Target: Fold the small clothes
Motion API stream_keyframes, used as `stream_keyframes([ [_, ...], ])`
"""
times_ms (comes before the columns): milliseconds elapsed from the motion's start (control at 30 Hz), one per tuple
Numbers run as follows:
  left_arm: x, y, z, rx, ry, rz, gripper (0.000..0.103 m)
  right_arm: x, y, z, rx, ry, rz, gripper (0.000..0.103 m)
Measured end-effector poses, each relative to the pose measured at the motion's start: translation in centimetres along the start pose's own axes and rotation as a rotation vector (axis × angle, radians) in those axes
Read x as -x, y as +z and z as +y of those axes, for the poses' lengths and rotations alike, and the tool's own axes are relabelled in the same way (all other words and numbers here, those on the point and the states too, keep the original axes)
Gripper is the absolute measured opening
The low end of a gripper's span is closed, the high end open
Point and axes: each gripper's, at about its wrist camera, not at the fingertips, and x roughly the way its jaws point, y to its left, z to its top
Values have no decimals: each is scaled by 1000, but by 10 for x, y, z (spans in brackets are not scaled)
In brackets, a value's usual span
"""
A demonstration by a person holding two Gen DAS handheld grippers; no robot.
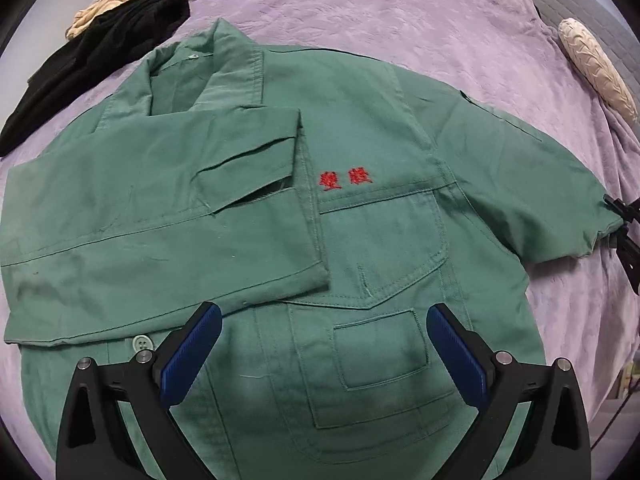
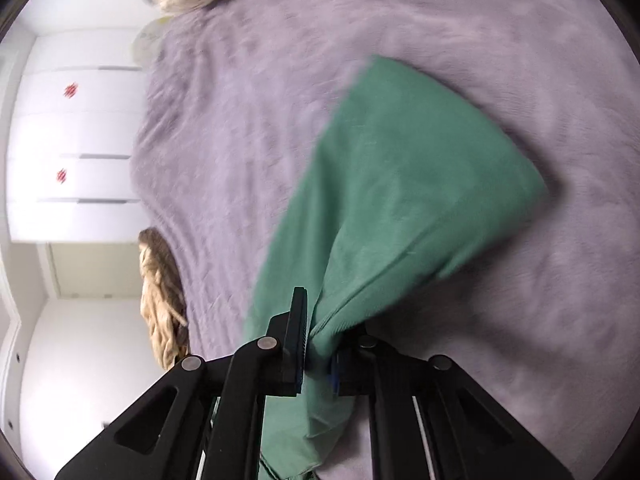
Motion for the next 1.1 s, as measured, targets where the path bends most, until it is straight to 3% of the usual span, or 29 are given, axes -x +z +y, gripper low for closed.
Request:
stream_keyframes([
  [167,8,1,37,62,-2,-21,103,-19,-46,78,234,90,101,10],
  [267,14,1,65,99,15,-41,103,-42,-99,140,429,147,190,10],
  [400,24,-1,106,124,59,-79,103,-86,-210,216,761,174,345,10],
  [500,30,-5,145,160,108,-95,103,-127,-301,235,934,139,478,10],
  [567,33,-12,176,191,132,-96,103,-154,-344,228,969,109,559,10],
  [667,31,-18,208,229,171,-97,103,-198,-395,199,1004,-31,649,15],
  [733,29,-23,221,247,177,-92,103,-216,-403,176,988,-150,655,16],
  [767,29,-26,228,258,172,-92,103,-216,-396,167,922,-139,655,21],
  [833,31,-30,237,271,160,-94,103,-206,-378,160,794,-96,639,68],
  [867,31,-33,242,277,156,-93,103,-195,-365,156,722,-73,594,74],
  [933,31,-37,249,289,145,-88,103,-181,-342,151,633,-82,497,76],
  [967,31,-40,253,297,137,-84,103,-177,-329,147,583,-99,449,76],
  [1000,33,-44,258,301,132,-82,103,-176,-320,146,544,-116,409,64],
  [1033,34,-45,260,303,129,-83,103,-177,-312,145,519,-132,379,26],
  [1067,36,-47,264,305,129,-88,103,-180,-308,151,516,-144,369,15],
  [1100,40,-49,267,308,131,-96,103,-185,-309,162,545,-137,360,15],
])
